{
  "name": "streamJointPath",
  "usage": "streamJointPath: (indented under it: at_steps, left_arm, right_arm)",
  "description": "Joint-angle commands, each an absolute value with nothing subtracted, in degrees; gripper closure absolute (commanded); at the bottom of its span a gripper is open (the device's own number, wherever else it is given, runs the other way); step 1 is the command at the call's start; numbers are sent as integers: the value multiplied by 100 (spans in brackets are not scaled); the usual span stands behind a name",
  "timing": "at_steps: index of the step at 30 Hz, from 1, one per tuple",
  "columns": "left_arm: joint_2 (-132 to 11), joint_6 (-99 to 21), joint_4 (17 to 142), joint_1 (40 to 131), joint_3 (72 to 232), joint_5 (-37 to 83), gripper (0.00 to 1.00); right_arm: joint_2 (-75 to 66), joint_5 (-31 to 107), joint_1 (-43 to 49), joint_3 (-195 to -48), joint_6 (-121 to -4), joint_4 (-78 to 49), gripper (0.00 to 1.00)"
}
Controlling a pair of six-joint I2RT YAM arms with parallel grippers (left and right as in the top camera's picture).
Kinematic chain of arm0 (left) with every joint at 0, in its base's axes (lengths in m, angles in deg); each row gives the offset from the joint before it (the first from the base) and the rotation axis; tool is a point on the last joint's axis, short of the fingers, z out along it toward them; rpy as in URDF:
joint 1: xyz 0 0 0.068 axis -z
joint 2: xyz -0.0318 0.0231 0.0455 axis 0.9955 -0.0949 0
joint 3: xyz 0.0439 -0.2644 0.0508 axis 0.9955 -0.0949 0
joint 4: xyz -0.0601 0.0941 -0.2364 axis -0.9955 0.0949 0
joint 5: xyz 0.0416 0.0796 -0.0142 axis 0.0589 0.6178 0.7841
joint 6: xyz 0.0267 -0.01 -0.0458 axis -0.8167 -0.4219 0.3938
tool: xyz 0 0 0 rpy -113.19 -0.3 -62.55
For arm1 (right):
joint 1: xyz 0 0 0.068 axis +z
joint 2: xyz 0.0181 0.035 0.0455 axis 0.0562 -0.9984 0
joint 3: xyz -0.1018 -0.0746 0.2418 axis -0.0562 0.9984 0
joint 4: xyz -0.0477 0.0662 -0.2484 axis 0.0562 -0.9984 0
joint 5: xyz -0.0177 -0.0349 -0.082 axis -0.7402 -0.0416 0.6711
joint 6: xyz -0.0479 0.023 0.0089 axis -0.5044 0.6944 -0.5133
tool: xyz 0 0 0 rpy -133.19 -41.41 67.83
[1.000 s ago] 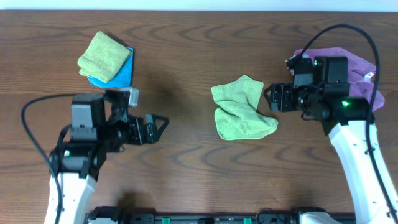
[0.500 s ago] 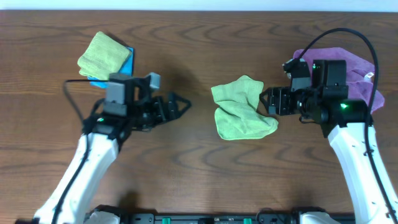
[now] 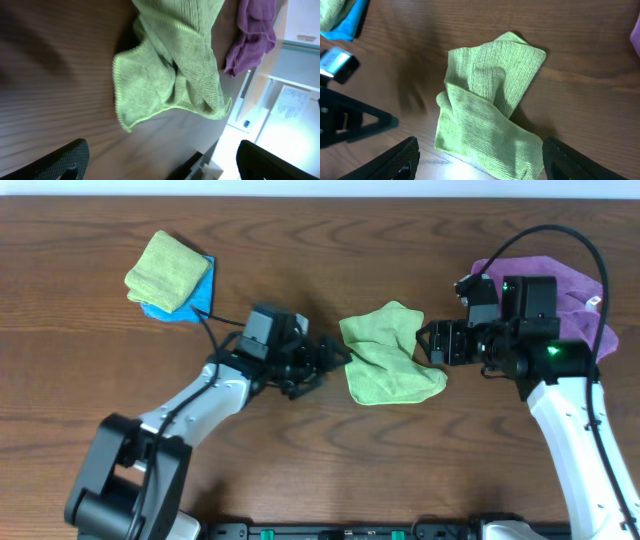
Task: Fold the cloth
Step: 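Grasp the green cloth's left edge with the left gripper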
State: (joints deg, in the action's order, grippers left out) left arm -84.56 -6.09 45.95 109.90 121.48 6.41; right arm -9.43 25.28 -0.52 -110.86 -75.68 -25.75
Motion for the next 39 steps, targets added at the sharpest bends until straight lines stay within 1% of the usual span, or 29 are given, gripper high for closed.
streamJointPath:
  at_steps: [1,3,19,21,22,23,25,32,34,36,39]
  left_arm:
    - [-8628,-133,4357,11197,12233,626,5]
    - [-8731,-23,4191,11313,12233,630,5]
    - [-9599,809,4045,11860,12233,786,5]
    - [-9662,919,3957,11890,12233,875,4]
    - [-9706,1011,3951,11923,12233,995,0]
    - [-9728,1056,3953,11945,12233,1076,5]
    - [-9771,1061,3940,11991,12233,1232,10]
    - [-10032,1061,3865,12096,12233,1378,18]
    - [-10174,1061,3865,12098,12233,1374,22]
    - [-10281,1056,3863,12098,12233,1358,33]
    - [-10359,921,3846,12098,12233,1347,59]
  right_arm:
    - [-873,2471,-100,-11057,-7649,-2581,21]
    - [-873,2471,-100,-11057,-7649,-2581,20]
    - [-873,2471,-100,-11057,-7647,-2623,20]
    - [-873,2471,-100,-11057,-7647,-2625,20]
    - [-873,2471,-100,-11057,-7640,-2625,20]
    - [-873,2471,-100,-11057,-7614,-2627,20]
    - [-873,2469,-100,-11057,-7581,-2636,20]
    - [-873,2471,-100,-11057,-7581,-2686,20]
    - [-873,2471,-100,-11057,-7581,-2710,20]
    - [-873,2471,-100,-11057,-7583,-2745,20]
    - [-873,2471,-100,-11057,-7583,-2798,20]
